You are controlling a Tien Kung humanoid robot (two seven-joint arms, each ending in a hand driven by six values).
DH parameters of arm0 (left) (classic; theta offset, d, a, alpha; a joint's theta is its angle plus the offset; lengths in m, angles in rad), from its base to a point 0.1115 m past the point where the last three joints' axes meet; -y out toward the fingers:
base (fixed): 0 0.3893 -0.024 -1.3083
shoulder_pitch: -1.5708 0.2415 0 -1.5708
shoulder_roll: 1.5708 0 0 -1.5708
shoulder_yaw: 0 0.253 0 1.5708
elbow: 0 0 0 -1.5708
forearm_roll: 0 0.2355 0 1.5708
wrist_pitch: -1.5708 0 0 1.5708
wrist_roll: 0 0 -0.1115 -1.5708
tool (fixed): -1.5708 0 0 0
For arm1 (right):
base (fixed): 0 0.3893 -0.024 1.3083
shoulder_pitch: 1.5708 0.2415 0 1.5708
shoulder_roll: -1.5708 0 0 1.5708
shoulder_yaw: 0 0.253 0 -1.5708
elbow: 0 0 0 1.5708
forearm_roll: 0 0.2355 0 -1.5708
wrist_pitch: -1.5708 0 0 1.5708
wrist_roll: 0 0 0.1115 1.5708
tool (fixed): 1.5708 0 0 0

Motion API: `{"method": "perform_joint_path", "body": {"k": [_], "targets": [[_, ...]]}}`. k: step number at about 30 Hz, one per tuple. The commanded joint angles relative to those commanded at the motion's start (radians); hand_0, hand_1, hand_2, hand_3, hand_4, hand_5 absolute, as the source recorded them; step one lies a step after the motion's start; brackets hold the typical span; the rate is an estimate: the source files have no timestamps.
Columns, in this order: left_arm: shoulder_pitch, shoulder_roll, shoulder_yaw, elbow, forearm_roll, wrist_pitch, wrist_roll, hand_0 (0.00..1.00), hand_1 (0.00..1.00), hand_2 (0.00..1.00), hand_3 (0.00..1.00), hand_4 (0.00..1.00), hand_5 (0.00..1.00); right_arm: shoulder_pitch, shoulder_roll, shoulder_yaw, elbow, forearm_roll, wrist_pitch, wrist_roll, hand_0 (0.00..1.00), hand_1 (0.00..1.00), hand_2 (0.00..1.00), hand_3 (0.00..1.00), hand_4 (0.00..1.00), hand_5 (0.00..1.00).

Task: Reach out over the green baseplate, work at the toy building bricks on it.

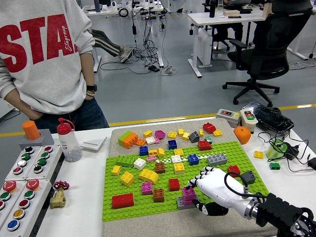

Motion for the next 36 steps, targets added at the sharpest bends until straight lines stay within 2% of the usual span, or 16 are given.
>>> {"method": "perform_joint_path", "body": {"k": [36], "targets": [[-0.001, 0.001, 0.004, 0.0, -0.003, -0.002, 0.0, 0.659, 0.616, 0.623, 0.446, 0.361, 0.998, -0.003, 0.001, -0.012, 0.001, -0.023, 0.033, -0.015, 0.798, 0.689, 0.648, 0.665, 0.544, 0.345]]}}
